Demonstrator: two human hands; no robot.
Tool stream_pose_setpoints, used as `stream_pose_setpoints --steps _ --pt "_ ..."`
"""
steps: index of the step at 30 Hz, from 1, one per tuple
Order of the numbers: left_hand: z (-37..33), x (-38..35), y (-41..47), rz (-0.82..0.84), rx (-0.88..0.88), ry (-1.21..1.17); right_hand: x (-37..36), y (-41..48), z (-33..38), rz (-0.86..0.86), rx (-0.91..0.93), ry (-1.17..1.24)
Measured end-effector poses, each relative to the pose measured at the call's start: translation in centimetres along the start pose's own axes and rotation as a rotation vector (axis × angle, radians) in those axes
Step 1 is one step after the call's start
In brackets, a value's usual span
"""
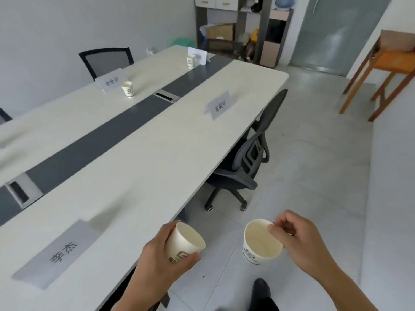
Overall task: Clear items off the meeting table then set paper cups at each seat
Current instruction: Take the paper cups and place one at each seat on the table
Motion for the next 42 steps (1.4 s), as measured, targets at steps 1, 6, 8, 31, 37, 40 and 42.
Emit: stream_pose_setpoints --steps 1,6,8,31,37,40,42 --pt "0.4 0.3 0.9 -0.043 0.032 -0.002 -0.3 2.3 0.6 0.037 0.025 -0.016" --pt "1.7 0.7 5.3 -0.27 0.178 -0.004 -1.8 13.8 4.2 0.216 0.161 -0.095" --pt "1.1 0.2 7.5 -0.339 0.227 -0.028 -2.2 18.2 5.6 0.276 0.204 -0.115" --pt "9.3 8.4 5.2 -0.997 0.641 -0.252 -38.6 26.6 29.6 0.91 0.69 -0.38" --pt "13.4 13.3 3.6 -1.083 0.656 -0.28 -52.9 22.7 32.7 0.946 0.723 -0.464" --pt "14.8 13.7 1.5 -1.152 0.702 -0.313 -59.4 21.2 31.2 0.981 0.676 -0.544" --pt "15.7 13.3 0.1 -1.201 0.751 -0.348 -63.2 20.2 29.9 0.99 0.669 -0.603"
Point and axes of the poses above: each hand's wrist, its own y-axis towards the middle knuckle, its own x-axis out of the back of the hand, z = x × y, the point moved 5 cm from there along y, towards the middle knuckle, and after that the axes turned 5 degrees about -x, right-handed, at the moved point
